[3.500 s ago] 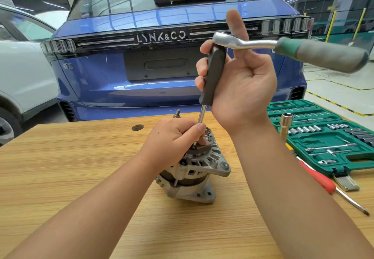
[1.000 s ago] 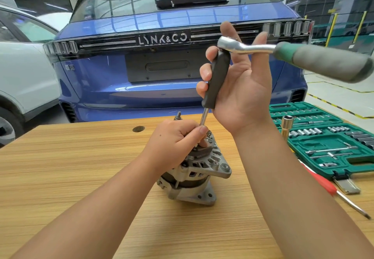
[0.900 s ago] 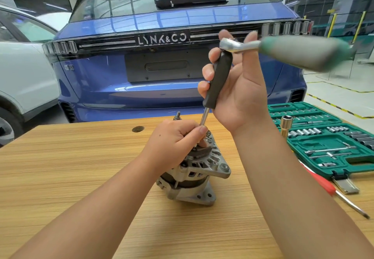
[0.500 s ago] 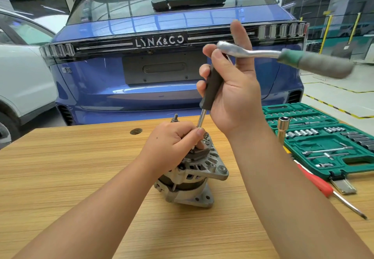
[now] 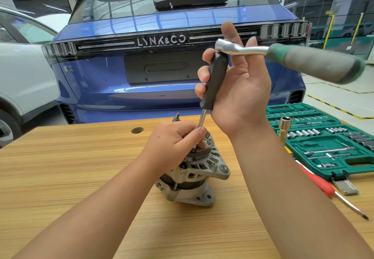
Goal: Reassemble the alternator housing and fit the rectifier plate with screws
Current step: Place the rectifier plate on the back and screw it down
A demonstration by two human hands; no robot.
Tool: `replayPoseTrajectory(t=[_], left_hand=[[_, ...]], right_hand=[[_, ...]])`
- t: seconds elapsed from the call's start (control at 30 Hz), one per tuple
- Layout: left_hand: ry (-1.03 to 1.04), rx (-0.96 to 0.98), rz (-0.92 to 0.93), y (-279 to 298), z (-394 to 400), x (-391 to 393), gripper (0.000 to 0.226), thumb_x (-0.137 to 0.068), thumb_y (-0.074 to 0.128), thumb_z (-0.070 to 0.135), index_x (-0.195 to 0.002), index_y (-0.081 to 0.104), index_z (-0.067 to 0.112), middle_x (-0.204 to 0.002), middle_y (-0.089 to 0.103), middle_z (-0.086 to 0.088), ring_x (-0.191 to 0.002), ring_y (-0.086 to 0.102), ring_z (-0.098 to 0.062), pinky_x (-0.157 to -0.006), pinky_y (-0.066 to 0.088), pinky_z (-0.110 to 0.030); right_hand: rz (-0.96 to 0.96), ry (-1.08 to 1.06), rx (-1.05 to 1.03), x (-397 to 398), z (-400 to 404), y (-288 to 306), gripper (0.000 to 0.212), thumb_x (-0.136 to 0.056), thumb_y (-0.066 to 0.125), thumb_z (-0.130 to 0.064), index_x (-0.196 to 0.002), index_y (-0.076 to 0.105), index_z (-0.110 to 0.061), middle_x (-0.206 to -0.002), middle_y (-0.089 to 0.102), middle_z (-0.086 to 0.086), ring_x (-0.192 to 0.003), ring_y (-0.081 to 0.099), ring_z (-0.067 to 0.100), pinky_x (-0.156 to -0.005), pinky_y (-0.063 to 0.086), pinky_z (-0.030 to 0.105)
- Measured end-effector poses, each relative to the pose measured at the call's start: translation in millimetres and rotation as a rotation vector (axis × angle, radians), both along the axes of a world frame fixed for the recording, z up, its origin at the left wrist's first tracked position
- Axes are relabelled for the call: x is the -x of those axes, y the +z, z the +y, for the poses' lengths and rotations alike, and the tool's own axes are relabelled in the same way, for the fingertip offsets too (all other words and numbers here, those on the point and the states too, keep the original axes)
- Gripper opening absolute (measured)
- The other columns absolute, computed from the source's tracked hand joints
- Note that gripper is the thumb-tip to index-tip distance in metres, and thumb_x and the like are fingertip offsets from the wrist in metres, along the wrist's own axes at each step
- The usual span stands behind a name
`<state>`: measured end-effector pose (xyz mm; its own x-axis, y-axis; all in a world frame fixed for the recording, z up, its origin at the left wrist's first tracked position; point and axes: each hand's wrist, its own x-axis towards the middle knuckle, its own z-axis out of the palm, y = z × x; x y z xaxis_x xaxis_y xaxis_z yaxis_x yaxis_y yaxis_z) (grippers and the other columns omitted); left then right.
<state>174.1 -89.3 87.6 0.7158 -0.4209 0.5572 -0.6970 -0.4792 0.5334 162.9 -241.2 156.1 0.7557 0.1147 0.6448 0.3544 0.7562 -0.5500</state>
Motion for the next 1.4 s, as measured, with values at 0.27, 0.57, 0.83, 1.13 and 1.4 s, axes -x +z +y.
replayPoseTrajectory(t=[0.27,0.57,0.83,1.13,1.4], left_hand=[[0.014,-0.029,0.013,3.2,-0.8,3.9,0.027,-0.099,0.056,0.038,-0.076,0.070,0.039,-0.077,0.071,0.028,-0.075,0.064,0.005,-0.065,0.040,-0.005],[0.008,-0.018,0.022,2.8,0.0,3.8,0.034,-0.096,0.048,0.045,-0.077,0.072,0.031,-0.080,0.072,0.028,-0.079,0.065,-0.003,-0.066,0.044,-0.013],[0.022,-0.010,0.038,1.7,0.5,2.8,0.033,-0.096,0.048,0.045,-0.074,0.071,0.034,-0.078,0.074,0.021,-0.077,0.065,-0.010,-0.071,0.046,-0.024],[0.016,-0.029,0.035,1.9,0.3,1.0,0.033,-0.096,0.047,0.045,-0.076,0.071,0.034,-0.079,0.073,0.025,-0.079,0.066,-0.005,-0.068,0.046,-0.020],[0.029,-0.050,0.018,3.8,-2.0,2.7,0.027,-0.096,0.050,0.046,-0.075,0.066,0.045,-0.078,0.071,0.029,-0.078,0.064,0.002,-0.065,0.042,-0.010]], right_hand=[[0.268,-0.368,0.016,4.3,0.7,10.5,0.022,-0.099,0.063,-0.035,-0.083,0.060,-0.019,-0.063,0.050,-0.008,-0.049,0.043,0.009,-0.051,0.033,0.025],[-0.004,-0.363,0.076,10.4,9.4,7.0,0.034,-0.103,0.049,-0.004,-0.122,0.054,-0.032,-0.090,0.067,-0.003,-0.069,0.053,0.013,-0.060,0.043,0.027],[-0.050,-0.012,-0.020,3.0,0.9,-0.3,0.041,-0.092,0.035,-0.032,-0.127,0.056,-0.029,-0.092,0.060,0.009,-0.069,0.044,0.023,-0.063,0.030,0.034],[0.091,-0.082,-0.008,3.5,3.1,4.1,0.028,-0.096,0.049,-0.048,-0.110,0.057,-0.025,-0.085,0.058,-0.003,-0.065,0.046,0.014,-0.061,0.034,0.029],[0.346,-0.344,0.065,5.5,-2.9,12.8,0.013,-0.099,0.063,-0.025,-0.088,0.058,-0.019,-0.068,0.056,-0.009,-0.053,0.047,0.008,-0.054,0.039,0.025]])
